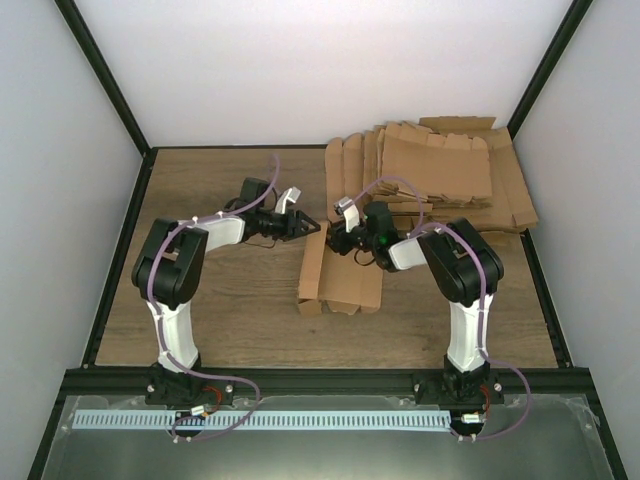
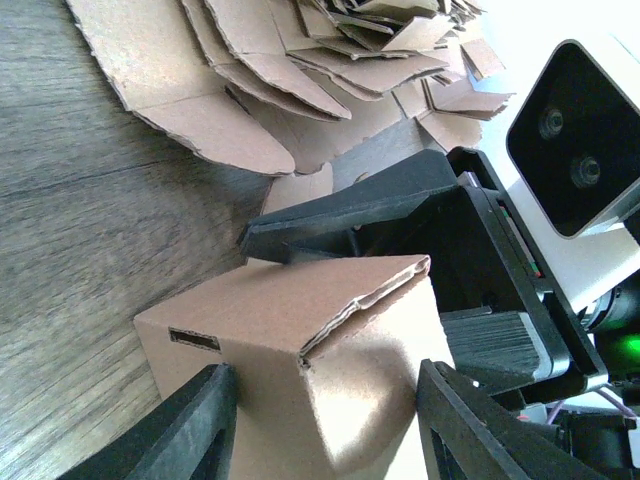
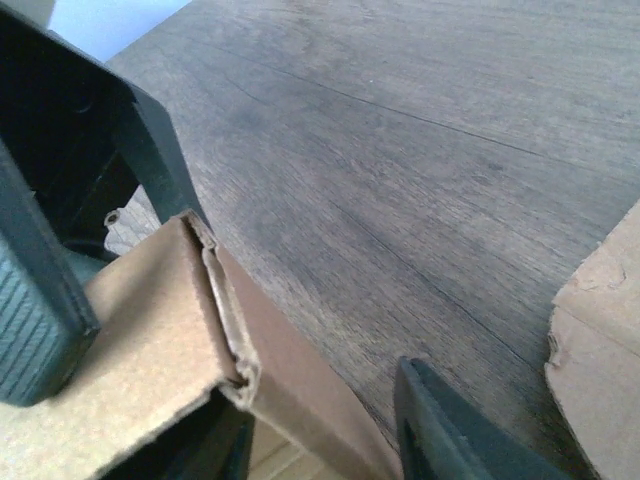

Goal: Fold the paper box

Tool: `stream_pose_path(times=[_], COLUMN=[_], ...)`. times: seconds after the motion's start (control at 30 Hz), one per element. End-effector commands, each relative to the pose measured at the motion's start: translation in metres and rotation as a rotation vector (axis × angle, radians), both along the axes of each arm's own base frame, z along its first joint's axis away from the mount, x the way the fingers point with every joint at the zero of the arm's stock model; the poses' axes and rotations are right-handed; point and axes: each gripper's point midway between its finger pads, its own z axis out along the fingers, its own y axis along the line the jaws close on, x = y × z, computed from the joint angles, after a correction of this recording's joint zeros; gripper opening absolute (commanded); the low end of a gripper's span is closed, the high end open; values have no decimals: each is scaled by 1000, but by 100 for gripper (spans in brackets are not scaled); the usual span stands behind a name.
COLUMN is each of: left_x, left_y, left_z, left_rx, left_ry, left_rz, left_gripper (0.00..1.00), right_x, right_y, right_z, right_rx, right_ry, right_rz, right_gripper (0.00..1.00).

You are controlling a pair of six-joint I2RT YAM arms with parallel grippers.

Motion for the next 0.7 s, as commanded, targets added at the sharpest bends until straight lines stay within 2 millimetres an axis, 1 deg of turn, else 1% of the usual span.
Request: stream_pose_path(times=[0.0,0.13,0.17,0.27,0.4,0.53,0.6,0.63,0.67], left_x=[-11,-10,-9,-7,-4,-2,0,2,1], left_y=[-15,-14,-14,-13,-7,3,12,17,23], left_z=[-5,-5,-3,9,30,53,64,73,88], left_rx=[-41,-36,-33,-39,-23,10,51,66,75], left_ry=[32,31,26,-2,-67,-142,-185,-219,-264], left_rz=[-67,-56,-49,-30,35,93,142,170,199], left_gripper=[52,52,53,59,74,80,86,90,93], right_x=[1,-3,-3,-4,-11,-17,-16,-17,-20], right_y=[12,10,7,0,-14,-30,-42,-47,-52], right_z=[31,33,34,38,50,53,52,52,55], right_rx=[82,78,73,59,35,-2,-24,-27,-20], right_ry=[-101,-112,-118,-133,-168,-161,-147,-137,-131], right_rz=[32,5,-14,-68,-176,-285,-367,-395,-415], right_gripper=[37,19,13,2,1,1,1,1,1])
